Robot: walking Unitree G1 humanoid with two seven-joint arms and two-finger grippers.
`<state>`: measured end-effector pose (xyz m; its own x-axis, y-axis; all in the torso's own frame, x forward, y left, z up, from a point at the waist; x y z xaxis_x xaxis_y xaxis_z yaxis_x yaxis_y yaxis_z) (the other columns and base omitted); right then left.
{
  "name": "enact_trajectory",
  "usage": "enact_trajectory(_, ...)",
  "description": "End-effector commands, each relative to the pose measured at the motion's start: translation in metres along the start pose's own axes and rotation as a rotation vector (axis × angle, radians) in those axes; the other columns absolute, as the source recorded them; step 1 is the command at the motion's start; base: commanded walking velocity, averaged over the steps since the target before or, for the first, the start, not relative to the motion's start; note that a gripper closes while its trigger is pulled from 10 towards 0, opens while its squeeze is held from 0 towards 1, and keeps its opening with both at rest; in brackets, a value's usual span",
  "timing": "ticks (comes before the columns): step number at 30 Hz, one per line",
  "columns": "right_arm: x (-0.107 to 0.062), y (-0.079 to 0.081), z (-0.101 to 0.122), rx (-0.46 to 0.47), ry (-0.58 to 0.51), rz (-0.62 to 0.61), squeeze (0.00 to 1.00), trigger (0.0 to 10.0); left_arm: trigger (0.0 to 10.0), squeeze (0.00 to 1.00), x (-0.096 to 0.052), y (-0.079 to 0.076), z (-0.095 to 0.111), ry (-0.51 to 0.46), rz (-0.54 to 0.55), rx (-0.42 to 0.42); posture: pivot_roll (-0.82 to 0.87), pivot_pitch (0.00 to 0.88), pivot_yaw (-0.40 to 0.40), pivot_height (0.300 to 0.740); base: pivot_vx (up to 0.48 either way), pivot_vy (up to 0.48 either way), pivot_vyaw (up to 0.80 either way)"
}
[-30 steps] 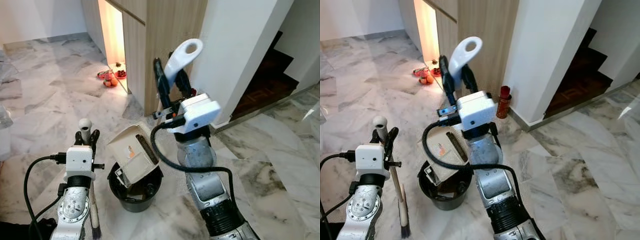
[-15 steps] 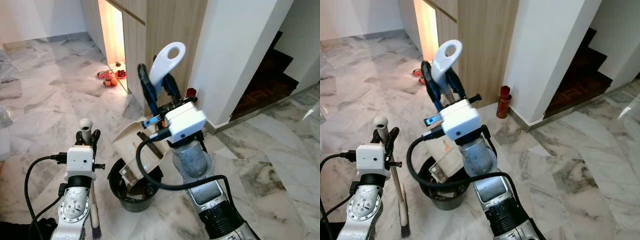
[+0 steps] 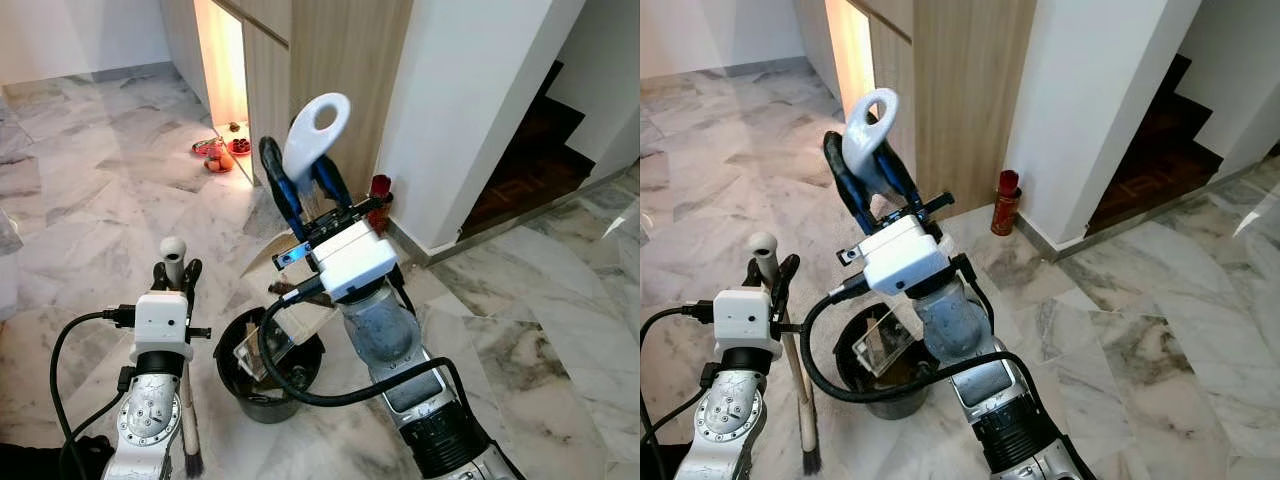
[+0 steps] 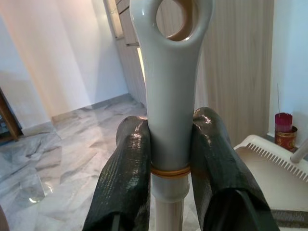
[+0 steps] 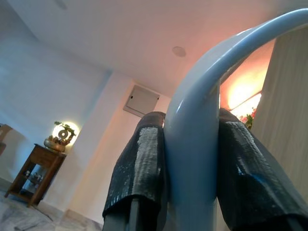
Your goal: Sweep floor
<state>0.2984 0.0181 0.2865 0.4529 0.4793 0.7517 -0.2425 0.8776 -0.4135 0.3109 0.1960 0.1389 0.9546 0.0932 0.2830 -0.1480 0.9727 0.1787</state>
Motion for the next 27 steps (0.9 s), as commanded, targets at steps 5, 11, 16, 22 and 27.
enact_trajectory(5,0.0060,-0.0038,0.0259,-0.037,-0.120,-0.007,0.00,10.0,10.0,0.00,0.0028,-0.0034,0.0119,-0.054,-0.018,0.018,0.11,0.036,-0.064,0.740,0.000,0.000,0.00)
enact_trajectory(11,0.0054,-0.0041,0.0246,-0.056,-0.117,-0.005,0.00,10.0,10.0,0.00,0.0029,-0.0055,0.0118,-0.056,-0.025,0.015,0.11,0.024,-0.063,0.740,0.000,0.000,0.00)
enact_trajectory(16,0.0052,-0.0041,0.0232,-0.077,-0.113,-0.002,0.00,10.0,10.0,0.00,0.0021,-0.0062,0.0118,-0.056,-0.029,0.015,0.11,0.020,-0.063,0.740,0.000,0.000,0.00)
enact_trajectory(22,0.0070,-0.0057,0.0255,-0.090,-0.127,-0.003,0.00,10.0,10.0,0.00,0.0024,-0.0078,0.0119,-0.057,-0.034,0.013,0.11,0.020,-0.062,0.740,0.000,0.000,0.00)
enact_trajectory(27,0.0079,-0.0059,0.0266,-0.101,-0.134,-0.001,0.00,10.0,10.0,0.00,0.0029,-0.0082,0.0124,-0.058,-0.033,0.012,0.11,0.027,-0.064,0.740,0.000,0.000,0.00)
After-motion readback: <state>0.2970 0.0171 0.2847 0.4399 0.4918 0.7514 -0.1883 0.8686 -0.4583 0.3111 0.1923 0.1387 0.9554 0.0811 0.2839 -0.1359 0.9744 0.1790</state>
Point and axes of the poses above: a point about 5 cm out from each wrist's last joint towards the gripper, its own x axis pointing out of the wrist towards the gripper, its own z axis along the axis of the wrist's last joint, y = z × x, the point moved 6 cm from there along x, pointing out of the wrist towards the gripper, and after that the axes turned 4 degrees about -x, right-handed, at the moved point
